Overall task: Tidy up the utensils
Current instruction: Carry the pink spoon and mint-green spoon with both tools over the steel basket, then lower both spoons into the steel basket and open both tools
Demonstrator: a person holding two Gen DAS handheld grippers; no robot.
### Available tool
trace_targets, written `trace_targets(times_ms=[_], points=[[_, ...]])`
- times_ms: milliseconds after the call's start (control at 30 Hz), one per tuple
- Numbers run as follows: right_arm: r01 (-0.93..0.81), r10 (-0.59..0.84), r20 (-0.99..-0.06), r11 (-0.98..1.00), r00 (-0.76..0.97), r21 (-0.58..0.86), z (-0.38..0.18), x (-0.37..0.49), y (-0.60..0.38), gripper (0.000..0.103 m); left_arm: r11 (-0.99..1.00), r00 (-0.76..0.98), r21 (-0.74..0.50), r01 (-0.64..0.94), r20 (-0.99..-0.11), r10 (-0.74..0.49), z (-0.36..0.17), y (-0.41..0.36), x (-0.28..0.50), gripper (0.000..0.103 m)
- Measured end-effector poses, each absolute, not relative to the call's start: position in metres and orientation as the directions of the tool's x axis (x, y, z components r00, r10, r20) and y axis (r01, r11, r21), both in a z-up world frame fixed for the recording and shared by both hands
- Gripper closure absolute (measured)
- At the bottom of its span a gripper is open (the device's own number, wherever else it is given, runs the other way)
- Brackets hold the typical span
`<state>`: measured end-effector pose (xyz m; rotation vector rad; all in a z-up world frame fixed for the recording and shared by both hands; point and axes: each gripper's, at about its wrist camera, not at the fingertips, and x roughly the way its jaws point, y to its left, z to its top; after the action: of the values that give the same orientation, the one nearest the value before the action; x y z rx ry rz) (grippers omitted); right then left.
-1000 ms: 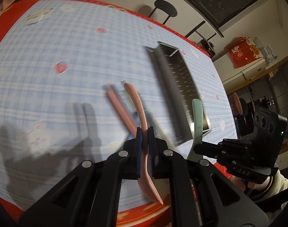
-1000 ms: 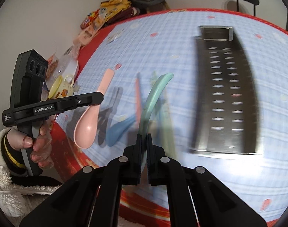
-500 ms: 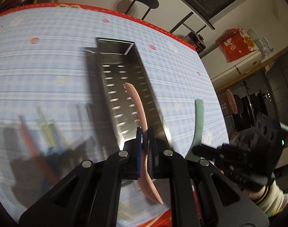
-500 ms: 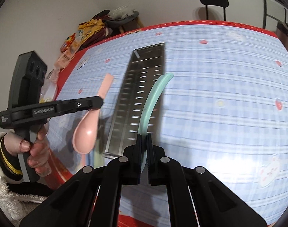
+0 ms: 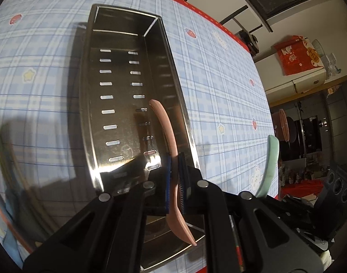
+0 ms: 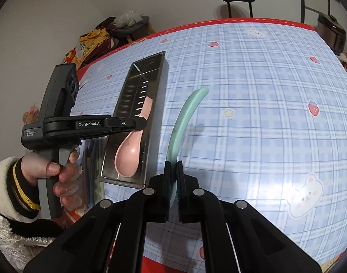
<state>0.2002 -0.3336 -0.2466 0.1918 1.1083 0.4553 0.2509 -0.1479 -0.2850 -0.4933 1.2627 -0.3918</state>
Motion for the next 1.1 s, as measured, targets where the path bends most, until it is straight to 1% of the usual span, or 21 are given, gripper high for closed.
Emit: trace_targets(times_ms=[133, 333, 400, 500, 633, 767, 933, 1100], points=[[-0.249, 0.442, -0.819, 0.894, 0.366, 0.372, -0.249, 0.2, -0.335, 0.098, 0.835, 0.249, -0.55, 0.021, -0.806, -0.538, -0.289, -0.153, 0.253, 0.093], [-0.259, 0.436, -0.829, 0.896, 0.351, 0.361, -0.251, 0.201, -0.327, 0.098, 0.839, 0.267, -0.539, 0.073, -0.8, -0.537, -0.276, -0.154, 0.254, 0.081], [-0.277, 0.43, -0.835, 0.896, 0.343, 0.348, -0.251, 0.203, -0.322, 0.098, 0.841, 0.286, -0.536, 0.078, -0.796, -0.534, -0.268, -0.148, 0.252, 0.079], [-0.322, 0.423, -0.843, 0.891, 0.332, 0.32, -0.249, 0.213, -0.311, 0.098, 0.852, 0.329, -0.517, 0.086, -0.792, -0.514, -0.254, -0.131, 0.244, 0.077], [-0.4, 0.423, -0.851, 0.871, 0.312, 0.286, -0.247, 0.228, -0.291, 0.098, 0.877, 0.398, -0.472, 0.088, -0.791, -0.465, -0.234, -0.102, 0.226, 0.069], [-0.494, 0.415, -0.863, 0.836, 0.287, 0.238, -0.25, 0.244, -0.26, 0.098, 0.902, 0.453, -0.428, 0.065, -0.792, -0.408, -0.221, -0.071, 0.204, 0.065], [-0.567, 0.391, -0.887, 0.801, 0.247, 0.195, -0.26, 0.255, -0.235, 0.098, 0.926, 0.485, -0.376, 0.036, -0.803, -0.346, -0.216, -0.038, 0.177, 0.059], [-0.577, 0.371, -0.903, 0.795, 0.217, 0.187, -0.27, 0.256, -0.221, 0.098, 0.925, 0.493, -0.381, -0.021, -0.809, -0.321, -0.219, -0.009, 0.159, 0.058]])
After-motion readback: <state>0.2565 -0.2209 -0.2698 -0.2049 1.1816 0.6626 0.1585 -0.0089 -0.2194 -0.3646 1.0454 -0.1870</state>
